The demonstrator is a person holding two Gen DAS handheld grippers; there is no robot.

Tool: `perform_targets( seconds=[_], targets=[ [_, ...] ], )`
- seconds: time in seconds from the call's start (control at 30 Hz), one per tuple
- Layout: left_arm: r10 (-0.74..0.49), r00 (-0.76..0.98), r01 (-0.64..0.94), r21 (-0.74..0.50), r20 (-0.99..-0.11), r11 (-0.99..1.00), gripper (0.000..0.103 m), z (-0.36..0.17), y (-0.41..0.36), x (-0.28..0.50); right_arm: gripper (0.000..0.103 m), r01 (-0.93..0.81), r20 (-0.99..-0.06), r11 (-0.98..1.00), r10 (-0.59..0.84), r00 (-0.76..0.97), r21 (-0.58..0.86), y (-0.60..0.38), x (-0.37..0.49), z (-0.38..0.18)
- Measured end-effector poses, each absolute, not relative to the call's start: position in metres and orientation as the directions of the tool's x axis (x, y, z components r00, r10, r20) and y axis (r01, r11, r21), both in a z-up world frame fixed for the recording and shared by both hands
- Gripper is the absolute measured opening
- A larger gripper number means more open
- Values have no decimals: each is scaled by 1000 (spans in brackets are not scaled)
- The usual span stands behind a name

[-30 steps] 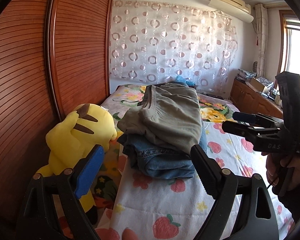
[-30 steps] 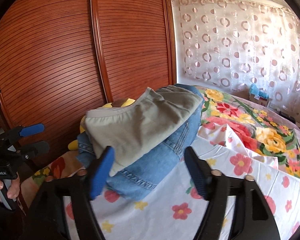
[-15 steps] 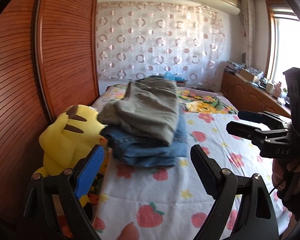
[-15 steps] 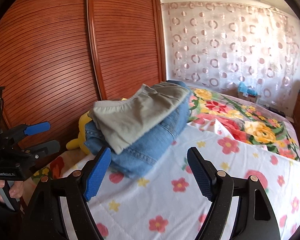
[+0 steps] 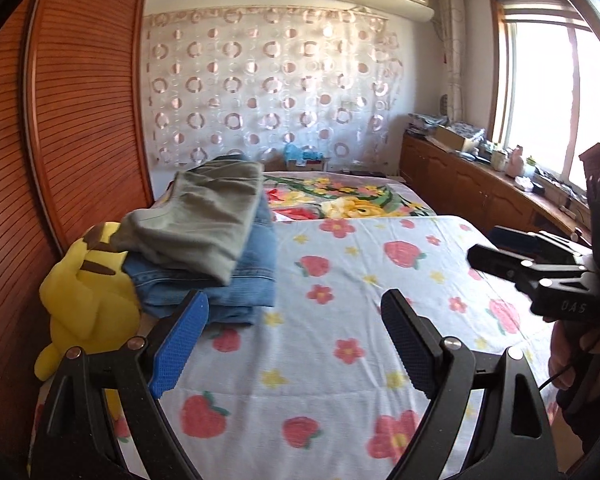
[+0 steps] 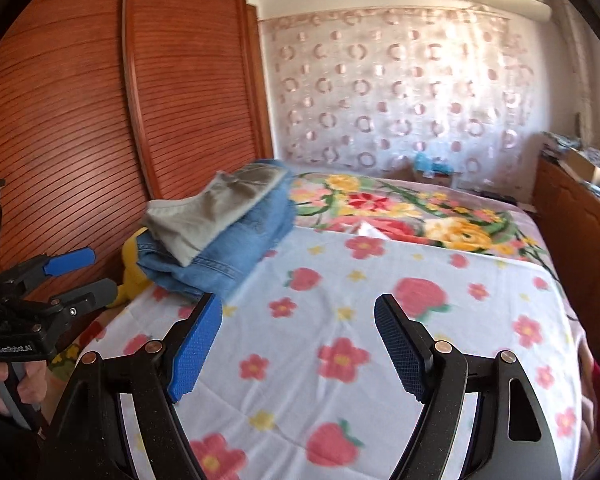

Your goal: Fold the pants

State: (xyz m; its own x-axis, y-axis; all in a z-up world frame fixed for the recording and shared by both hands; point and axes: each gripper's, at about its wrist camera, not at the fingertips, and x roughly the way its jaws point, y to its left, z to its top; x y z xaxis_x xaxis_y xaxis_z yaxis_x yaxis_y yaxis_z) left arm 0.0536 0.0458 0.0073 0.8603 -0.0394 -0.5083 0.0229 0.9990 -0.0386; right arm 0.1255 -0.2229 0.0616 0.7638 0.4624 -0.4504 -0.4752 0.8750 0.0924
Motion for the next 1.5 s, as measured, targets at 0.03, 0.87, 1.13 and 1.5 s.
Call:
perform_targets(
  seconds=[0.03, 0.87, 1.13, 1.5],
  targets=[
    [-46, 860, 30, -40, -509, 999, 89, 8, 41, 53, 80, -462, -446, 881, 454, 771, 98, -231, 121, 63],
    [-135, 872, 145, -15, -471, 989, 89, 49, -37, 53, 84, -217, -372, 972, 234, 898, 90, -281, 41, 89],
    [-131, 890, 139, -13, -436, 990, 89, 65, -34, 43, 84, -215, -333, 973, 232, 914, 86, -275, 25, 89],
    [-110, 906, 117, -8, -410, 993, 89, 75, -22, 31, 84, -219, -305, 972, 235, 923, 86, -275, 25, 85]
  ],
)
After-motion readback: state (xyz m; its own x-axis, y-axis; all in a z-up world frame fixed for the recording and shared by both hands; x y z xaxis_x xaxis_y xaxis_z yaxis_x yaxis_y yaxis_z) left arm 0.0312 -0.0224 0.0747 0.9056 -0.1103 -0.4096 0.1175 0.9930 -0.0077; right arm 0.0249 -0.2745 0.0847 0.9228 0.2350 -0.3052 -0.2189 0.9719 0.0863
